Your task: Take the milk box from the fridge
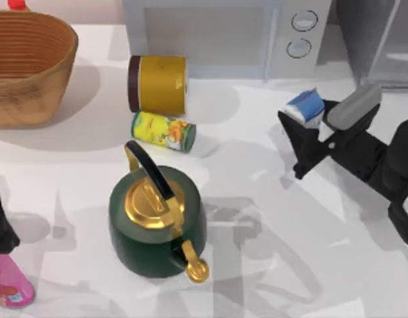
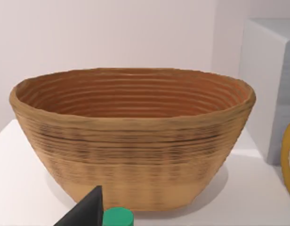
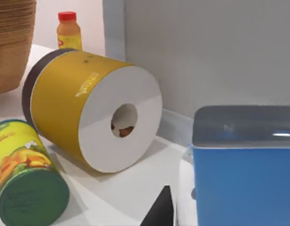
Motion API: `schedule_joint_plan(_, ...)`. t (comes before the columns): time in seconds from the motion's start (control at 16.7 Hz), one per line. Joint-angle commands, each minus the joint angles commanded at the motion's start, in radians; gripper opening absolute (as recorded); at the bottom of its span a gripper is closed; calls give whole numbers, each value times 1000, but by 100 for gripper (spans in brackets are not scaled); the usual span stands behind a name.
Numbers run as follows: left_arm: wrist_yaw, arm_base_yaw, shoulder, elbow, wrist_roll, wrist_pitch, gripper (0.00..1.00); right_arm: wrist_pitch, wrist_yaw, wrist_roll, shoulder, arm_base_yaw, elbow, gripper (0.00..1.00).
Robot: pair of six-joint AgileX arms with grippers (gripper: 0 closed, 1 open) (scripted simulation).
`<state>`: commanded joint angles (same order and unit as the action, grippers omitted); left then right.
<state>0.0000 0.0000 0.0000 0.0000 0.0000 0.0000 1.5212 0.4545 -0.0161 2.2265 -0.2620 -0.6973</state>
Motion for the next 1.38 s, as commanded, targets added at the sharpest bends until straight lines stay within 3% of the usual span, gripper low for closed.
schedule_joint_plan(0.54,0,0,0,0,0,0,100,20,15,-4,24,-5,-20,0)
schedule_joint_plan(0.96,0,0,0,0,0,0,100,-68,-51,0,162,-73,-257,0)
schedule_joint_plan(1.26,0,0,0,0,0,0,100,-85,-62,0,181,-83,-283,0)
schedule_joint_plan(1.38,0,0,0,0,0,0,100,-85,-62,0,181,-83,-283,15)
